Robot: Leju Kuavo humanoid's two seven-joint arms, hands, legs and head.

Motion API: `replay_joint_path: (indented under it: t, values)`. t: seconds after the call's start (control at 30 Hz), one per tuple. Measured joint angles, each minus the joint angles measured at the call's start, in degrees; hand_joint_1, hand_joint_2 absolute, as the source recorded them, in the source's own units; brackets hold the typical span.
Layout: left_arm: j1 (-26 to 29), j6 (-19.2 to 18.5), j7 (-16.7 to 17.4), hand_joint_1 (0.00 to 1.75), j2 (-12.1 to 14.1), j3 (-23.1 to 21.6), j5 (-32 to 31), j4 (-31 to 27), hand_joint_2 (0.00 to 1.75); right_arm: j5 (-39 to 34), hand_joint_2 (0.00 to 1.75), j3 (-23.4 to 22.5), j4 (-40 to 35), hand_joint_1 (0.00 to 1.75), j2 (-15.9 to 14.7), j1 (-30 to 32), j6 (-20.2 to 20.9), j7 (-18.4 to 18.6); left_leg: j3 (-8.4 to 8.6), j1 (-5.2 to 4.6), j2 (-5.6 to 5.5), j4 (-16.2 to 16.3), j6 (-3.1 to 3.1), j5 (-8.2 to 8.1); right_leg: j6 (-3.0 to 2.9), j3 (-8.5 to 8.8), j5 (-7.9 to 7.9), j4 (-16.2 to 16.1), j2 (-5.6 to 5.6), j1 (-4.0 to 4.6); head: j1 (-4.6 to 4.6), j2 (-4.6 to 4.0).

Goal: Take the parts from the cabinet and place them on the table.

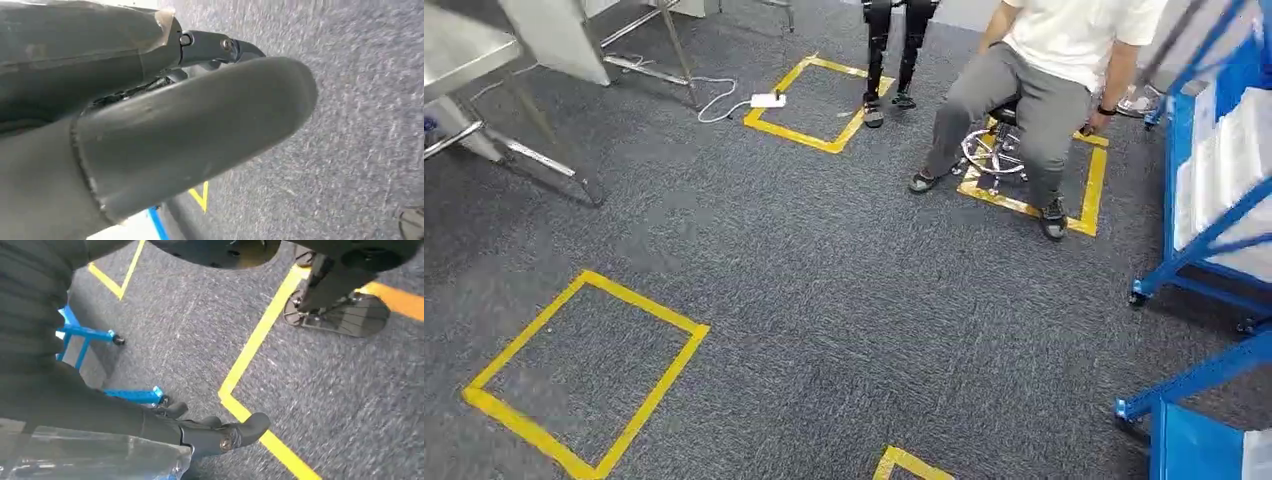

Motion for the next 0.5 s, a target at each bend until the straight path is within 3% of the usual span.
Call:
replay_joint_path:
  t: [0.07,0.1,0.13,0.17,0.23,0.27,0.3,0.33,0.4,0.43,0.47,0.5]
  values:
    - [-0.21,0.07,-0.11,0.00,-0.13,0.02,0.00,0.00,0.00,-0.18,1.75,0.02,0.00,0.00,0.04,0.22,-0.02,0.04,0.44,0.38,1.42,-0.20,-0.68,-0.20,-0.75,-0.29,0.11,-0.15,1.53,0.19,0.05,0.00]
    - [-0.26,0.07,-0.13,0.00,-0.18,0.02,0.00,0.00,0.00,-0.18,1.75,0.02,-0.02,0.00,0.07,0.25,-0.02,0.09,0.17,0.95,-0.90,0.63,-1.27,-0.97,-1.28,0.30,0.45,-0.28,2.30,-0.78,0.03,0.00]
    - [-0.22,0.09,-0.13,0.00,-0.24,0.02,-0.02,0.00,0.00,-0.20,1.75,0.02,-0.02,0.00,0.11,0.29,-0.02,0.15,-0.76,0.98,-4.29,2.85,-1.35,-3.03,-1.75,0.19,0.65,-0.26,2.82,-0.64,-0.26,0.00]
    - [-0.09,0.07,-0.20,0.00,-0.31,0.02,-0.02,0.00,0.00,-0.20,1.75,0.02,-0.02,0.00,0.17,0.25,-0.02,0.15,-2.71,1.00,-6.32,7.52,-1.36,-6.11,-2.28,0.02,0.88,-0.23,3.53,-0.48,-0.30,0.00]
    - [0.05,0.09,-0.20,0.00,-0.29,0.02,-0.07,0.00,0.00,-0.22,1.75,0.04,-0.02,0.00,0.33,0.23,-0.02,0.15,-7.10,0.97,-7.36,16.74,-1.36,-9.98,-2.49,-0.26,1.00,-0.20,5.15,-0.03,-0.35,0.00]
    - [0.06,0.09,-0.20,0.00,-0.29,0.02,-0.07,0.00,0.00,-0.22,1.75,0.04,-0.02,0.00,0.37,0.29,-0.02,0.15,-8.09,0.97,-7.42,18.55,-1.31,-10.21,-2.49,-0.27,1.00,-0.17,5.72,0.07,-0.28,0.00]
    - [0.07,0.11,-0.22,0.00,-0.29,0.02,-0.07,0.00,0.00,-0.26,1.75,0.04,-0.02,0.00,0.39,0.36,-0.02,0.15,-8.44,0.97,-7.44,19.04,-1.27,-9.89,-2.50,-0.26,1.01,-0.17,6.21,0.14,-0.28,0.00]
    - [0.10,0.20,-0.35,0.00,-0.29,0.02,-0.13,0.00,0.00,-0.37,1.75,0.04,-0.02,0.00,0.39,0.51,-0.02,0.17,-8.11,0.97,-7.46,17.82,-1.11,-8.29,-2.49,-0.17,1.01,-0.14,6.99,0.26,-0.28,0.00]
    - [0.10,-0.17,-0.72,0.00,-0.31,0.04,-0.20,0.00,0.00,-0.64,1.75,0.04,-0.02,0.00,0.48,0.50,-0.02,0.13,-4.56,0.99,-7.99,9.54,-0.63,-2.95,-2.47,0.08,1.00,-0.01,8.73,0.30,-0.30,0.00]
    - [0.09,-0.74,-1.05,0.00,-0.29,0.02,-0.20,0.00,0.00,-0.70,1.75,0.07,-0.02,0.00,0.59,0.45,-0.02,0.00,-2.48,1.01,-9.92,4.77,-0.39,-0.41,-2.46,0.10,1.00,0.07,9.48,0.29,-0.30,0.00]
    - [0.17,-0.76,-1.62,0.00,-0.18,0.02,-0.20,0.00,0.00,-0.85,1.75,0.09,-0.02,0.00,0.83,0.40,-0.02,-0.15,-1.39,1.09,-13.87,2.06,0.06,0.04,-2.38,-0.23,1.00,0.24,10.08,0.30,-0.24,0.00]
    - [0.18,-0.17,-2.96,0.00,-0.26,0.02,0.00,0.00,0.00,-1.16,1.75,0.13,-0.02,0.00,0.90,0.14,-0.09,-0.22,-1.21,1.23,-13.63,0.76,0.01,-0.11,-2.22,-0.64,1.09,0.56,10.69,0.76,-0.17,0.00]
